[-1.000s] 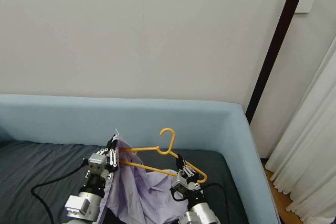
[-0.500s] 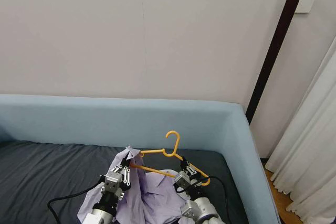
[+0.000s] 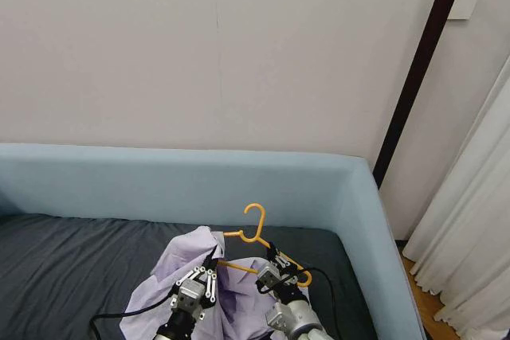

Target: Pick up the clothes from the sofa and hang them on the clothes hanger.

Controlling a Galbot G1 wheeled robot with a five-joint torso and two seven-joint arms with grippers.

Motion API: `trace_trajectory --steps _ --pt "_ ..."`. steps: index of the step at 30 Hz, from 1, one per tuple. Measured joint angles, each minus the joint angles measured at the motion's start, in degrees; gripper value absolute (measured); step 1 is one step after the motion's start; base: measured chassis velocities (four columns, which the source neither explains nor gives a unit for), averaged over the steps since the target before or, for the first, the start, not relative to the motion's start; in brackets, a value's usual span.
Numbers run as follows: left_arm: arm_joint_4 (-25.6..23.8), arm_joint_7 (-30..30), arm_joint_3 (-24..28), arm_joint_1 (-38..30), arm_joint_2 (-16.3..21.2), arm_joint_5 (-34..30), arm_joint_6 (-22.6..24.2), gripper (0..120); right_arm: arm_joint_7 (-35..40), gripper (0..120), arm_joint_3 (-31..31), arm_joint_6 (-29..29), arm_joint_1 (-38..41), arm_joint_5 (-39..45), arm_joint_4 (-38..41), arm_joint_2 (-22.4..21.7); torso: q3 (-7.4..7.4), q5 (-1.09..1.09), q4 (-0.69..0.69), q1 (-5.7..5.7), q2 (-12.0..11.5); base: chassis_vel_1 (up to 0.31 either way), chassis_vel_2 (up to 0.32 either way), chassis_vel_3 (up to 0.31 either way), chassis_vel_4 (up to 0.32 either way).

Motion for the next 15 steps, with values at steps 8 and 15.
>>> trace_trajectory --steps 8,15 --pt "1.5 -0.2 -0.3 1.4 -0.6 2.3 -1.9 0 0.1 3 2.7 0.2 1.1 1.9 1.3 -0.4 0.00 0.00 0.00 0.00 0.0 0.000 0.000 0.000 0.000" --pt "1.1 -1.4 -2.8 1.5 -0.2 2.7 -2.9 0 0.1 3 5.2 0.3 0.9 3.9 2.6 -1.3 0.00 0.00 -0.01 0.00 0.0 0.000 0.000 0.000 0.000"
